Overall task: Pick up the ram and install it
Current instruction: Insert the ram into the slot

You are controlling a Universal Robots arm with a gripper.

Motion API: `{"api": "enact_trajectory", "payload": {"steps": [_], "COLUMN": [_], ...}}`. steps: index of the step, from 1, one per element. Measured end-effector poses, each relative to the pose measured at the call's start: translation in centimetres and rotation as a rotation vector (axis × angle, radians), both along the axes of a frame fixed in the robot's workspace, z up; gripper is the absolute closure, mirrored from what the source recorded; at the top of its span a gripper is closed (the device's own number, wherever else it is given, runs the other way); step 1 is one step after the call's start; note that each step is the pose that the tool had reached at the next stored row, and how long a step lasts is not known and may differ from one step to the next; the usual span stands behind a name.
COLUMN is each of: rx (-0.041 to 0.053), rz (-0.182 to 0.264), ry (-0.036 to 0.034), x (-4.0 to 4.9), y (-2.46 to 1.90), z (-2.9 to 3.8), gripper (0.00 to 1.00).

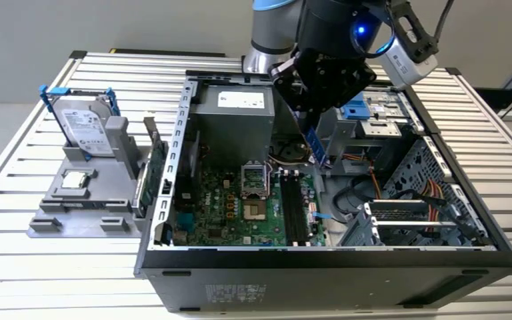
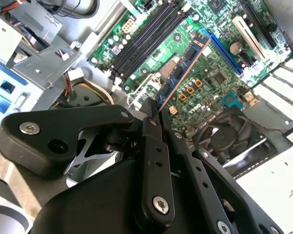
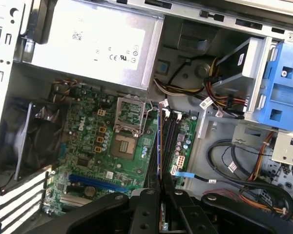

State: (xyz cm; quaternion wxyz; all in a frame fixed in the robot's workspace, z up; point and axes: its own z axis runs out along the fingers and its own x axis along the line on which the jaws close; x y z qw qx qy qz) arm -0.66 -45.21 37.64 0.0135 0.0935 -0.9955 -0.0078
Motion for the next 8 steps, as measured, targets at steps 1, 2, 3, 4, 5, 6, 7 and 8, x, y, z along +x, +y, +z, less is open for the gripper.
{"api": "enact_trajectory", "payload": {"steps": [1,2,3,4,5,6,7,8], "rx": [-0.0001,-0.0002,-0.0003,-0.0003,-0.0002,-0.0001,-0.0001,-0.0002], "rz": [-0.008,-0.016,-0.023,-0.032,-0.041,-0.049,-0.056,-0.061], "ry": [0.0000,0.0000,0.0001,0.0000,0.0000,0.0000,0.0000,0.0000], "x": [0.00,0.00,0.00,0.00,0.00,0.00,0.00,0.00], "y": [0.00,0.00,0.00,0.01,0.02,0.03,0.04,0.04], "z": [0.00,0.00,0.00,-0.01,-0.02,-0.03,-0.03,-0.03], "gripper": [1.00,1.00,1.00,1.00,1.00,1.00,1.00,1.00]}}
